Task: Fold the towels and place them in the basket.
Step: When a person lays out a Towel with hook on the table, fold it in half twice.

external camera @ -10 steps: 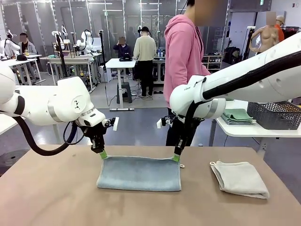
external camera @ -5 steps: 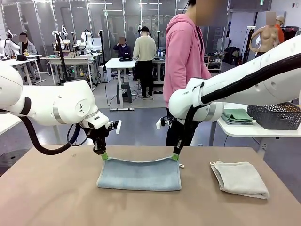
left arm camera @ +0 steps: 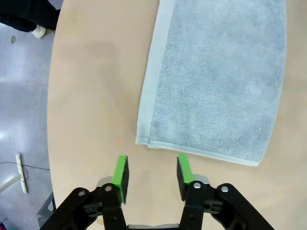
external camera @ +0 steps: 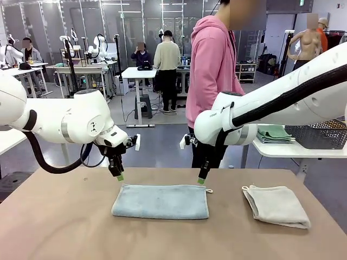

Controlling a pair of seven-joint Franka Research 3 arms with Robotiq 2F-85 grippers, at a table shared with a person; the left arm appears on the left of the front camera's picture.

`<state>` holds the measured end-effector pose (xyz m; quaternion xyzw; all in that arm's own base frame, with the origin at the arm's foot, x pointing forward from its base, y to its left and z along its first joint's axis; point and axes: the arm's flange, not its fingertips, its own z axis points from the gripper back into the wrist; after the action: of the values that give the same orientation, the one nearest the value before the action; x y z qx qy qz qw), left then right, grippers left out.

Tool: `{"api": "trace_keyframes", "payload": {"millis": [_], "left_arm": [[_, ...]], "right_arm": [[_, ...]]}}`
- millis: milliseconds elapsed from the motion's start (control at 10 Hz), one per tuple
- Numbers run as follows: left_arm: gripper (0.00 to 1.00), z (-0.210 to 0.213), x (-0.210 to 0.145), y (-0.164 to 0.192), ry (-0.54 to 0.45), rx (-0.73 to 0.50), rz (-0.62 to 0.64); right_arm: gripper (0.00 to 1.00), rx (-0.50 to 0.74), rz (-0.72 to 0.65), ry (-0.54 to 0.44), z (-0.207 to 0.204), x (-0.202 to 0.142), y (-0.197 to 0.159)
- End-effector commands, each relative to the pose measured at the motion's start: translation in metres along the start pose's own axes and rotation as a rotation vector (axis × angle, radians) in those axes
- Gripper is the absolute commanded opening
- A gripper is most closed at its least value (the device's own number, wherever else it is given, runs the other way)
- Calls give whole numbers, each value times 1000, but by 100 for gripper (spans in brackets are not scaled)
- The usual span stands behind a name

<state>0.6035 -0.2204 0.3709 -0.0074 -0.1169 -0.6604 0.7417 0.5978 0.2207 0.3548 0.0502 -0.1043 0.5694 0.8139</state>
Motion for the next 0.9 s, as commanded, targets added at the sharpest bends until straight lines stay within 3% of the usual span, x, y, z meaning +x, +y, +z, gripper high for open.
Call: {"api": "trace_keyframes", "payload": {"millis": [0,100,200,300,800], "left_arm": [[100,3,-5,-16,6,23,4],[100,4,-5,-18,-2,25,5],[100,5,-4,-21,7,10,-1],[100,1,0,-7,3,-1,-5],[100,1,0,-11,4,-5,-7]], "right_arm": [[100,-22,-22,6,3,-5,12],[88,-13,-24,-1,3,-6,14],[97,1,-26,-7,5,-6,15],[97,2,3,4,0,-1,6],[97,2,3,4,0,-1,6]]}}
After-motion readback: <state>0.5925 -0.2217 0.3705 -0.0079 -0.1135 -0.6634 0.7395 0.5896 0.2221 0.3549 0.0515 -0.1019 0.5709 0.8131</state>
